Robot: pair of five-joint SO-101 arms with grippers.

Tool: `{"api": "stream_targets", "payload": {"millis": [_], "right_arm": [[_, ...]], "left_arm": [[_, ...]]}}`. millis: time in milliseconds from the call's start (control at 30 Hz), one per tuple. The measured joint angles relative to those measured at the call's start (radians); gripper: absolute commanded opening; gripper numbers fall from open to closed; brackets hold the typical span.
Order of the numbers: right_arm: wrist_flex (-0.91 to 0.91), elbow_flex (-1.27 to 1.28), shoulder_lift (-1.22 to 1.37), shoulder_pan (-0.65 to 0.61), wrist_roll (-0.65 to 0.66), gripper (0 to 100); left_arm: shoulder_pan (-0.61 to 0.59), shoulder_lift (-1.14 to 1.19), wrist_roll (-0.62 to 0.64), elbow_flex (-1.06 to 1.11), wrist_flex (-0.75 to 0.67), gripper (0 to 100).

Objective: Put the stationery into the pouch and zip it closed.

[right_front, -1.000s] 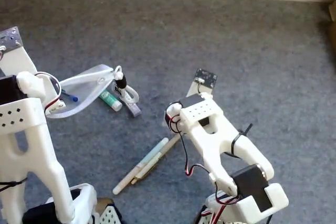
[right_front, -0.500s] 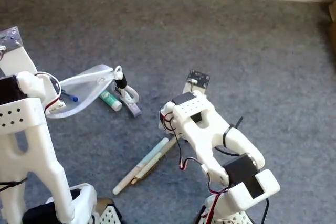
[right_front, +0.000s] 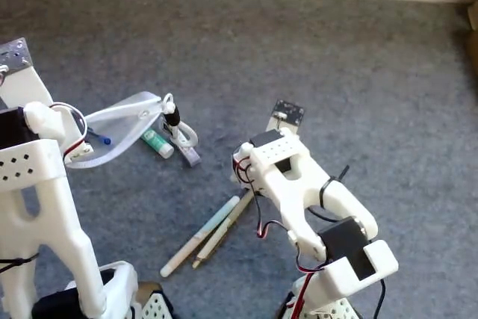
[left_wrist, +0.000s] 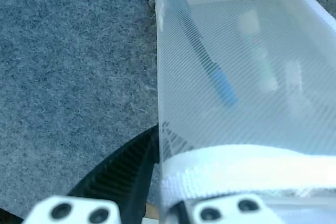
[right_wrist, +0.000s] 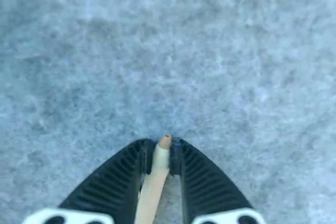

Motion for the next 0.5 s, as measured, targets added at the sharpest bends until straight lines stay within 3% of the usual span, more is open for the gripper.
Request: {"api": "stream_targets", "payload": {"millis": [500], "right_arm": [[0.000,0.000,-0.114,-0.006,0.002,0.5]], "left_arm": [[-0.011,0.000,0.000,0.000,0.000,1]]}}
